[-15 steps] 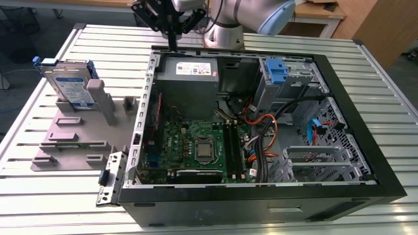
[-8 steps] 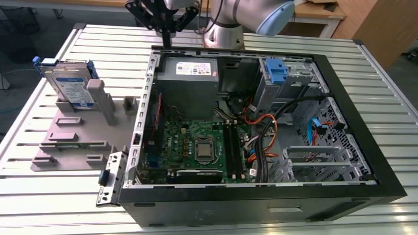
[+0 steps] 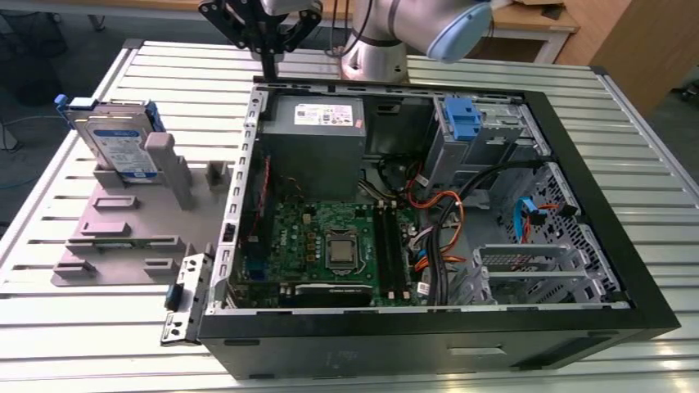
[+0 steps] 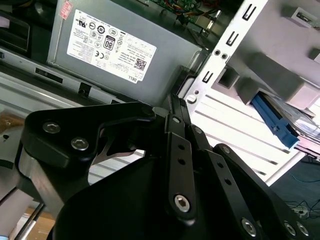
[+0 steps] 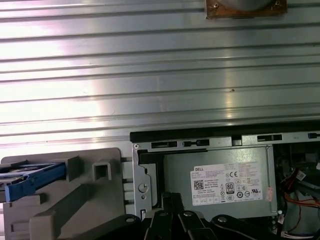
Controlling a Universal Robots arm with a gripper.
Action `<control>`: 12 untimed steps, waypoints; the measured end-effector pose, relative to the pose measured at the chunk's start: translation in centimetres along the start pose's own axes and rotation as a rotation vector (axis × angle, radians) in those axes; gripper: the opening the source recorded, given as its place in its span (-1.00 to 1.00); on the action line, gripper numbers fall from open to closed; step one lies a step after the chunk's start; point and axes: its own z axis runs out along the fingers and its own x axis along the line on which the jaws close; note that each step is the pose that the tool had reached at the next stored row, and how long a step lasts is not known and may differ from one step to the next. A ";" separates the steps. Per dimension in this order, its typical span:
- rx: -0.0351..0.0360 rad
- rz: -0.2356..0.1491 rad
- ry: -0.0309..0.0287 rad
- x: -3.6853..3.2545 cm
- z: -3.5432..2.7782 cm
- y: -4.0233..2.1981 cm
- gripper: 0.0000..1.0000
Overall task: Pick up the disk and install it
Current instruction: 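Reach for the disk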
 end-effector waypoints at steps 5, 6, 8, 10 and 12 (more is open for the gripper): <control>0.0000 0.000 0.0000 0.56 0.02 -0.05 -0.79; 0.0000 0.000 0.0000 0.68 0.02 -0.06 -0.79; -0.0002 0.000 -0.0006 1.02 0.02 -0.09 -0.79; -0.0002 0.000 -0.0014 1.26 0.01 -0.11 -0.79; -0.0002 0.000 -0.0015 1.28 0.02 -0.11 -0.79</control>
